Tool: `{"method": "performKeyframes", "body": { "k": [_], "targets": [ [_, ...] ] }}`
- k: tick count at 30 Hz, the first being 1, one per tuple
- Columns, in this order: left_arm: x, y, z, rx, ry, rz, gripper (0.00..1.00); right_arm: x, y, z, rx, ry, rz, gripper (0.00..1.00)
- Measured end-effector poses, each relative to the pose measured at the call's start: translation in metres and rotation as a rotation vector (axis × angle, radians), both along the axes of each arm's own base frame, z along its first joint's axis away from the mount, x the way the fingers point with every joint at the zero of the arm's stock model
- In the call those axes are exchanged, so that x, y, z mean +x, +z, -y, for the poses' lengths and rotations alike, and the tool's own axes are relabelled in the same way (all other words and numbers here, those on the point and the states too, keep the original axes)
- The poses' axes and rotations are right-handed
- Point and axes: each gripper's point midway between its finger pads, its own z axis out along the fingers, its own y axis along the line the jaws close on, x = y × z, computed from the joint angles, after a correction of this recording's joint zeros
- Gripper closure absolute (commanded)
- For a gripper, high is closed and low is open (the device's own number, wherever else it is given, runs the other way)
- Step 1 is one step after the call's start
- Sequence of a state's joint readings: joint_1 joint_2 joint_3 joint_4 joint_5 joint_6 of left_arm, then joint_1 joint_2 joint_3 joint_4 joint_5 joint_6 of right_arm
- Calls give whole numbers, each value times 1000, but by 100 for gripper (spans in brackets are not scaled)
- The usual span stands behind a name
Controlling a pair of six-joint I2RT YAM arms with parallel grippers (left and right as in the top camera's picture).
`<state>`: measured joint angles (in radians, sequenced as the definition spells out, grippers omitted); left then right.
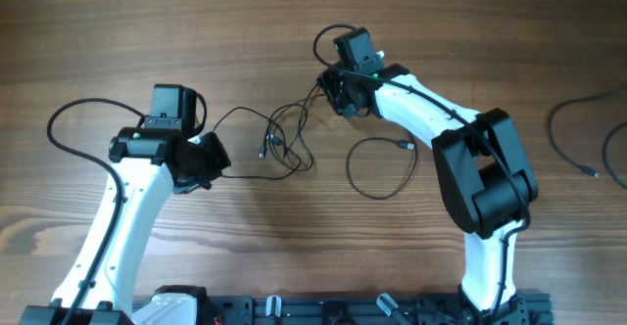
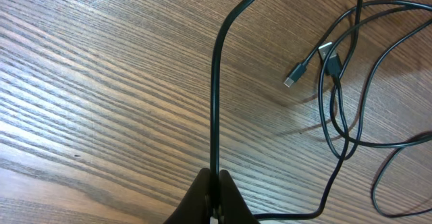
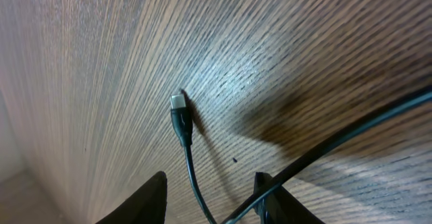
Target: Untangle cables
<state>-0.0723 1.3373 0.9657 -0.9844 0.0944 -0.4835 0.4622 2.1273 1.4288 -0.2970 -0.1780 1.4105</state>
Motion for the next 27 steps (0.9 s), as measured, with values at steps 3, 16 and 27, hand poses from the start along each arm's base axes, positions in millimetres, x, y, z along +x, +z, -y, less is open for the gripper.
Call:
{"method": "performKeyframes", "body": {
  "k": [3, 16, 27],
  "targets": [
    [0, 0, 0, 0, 0, 0, 96, 2, 1, 0, 5, -10, 4, 56],
    [0, 0, 0, 0, 0, 0, 96, -1, 2, -12, -19, -14, 34, 69],
    [0, 0, 0, 0, 0, 0, 96, -4, -1, -11, -38, -17, 23, 96]
  ]
}}
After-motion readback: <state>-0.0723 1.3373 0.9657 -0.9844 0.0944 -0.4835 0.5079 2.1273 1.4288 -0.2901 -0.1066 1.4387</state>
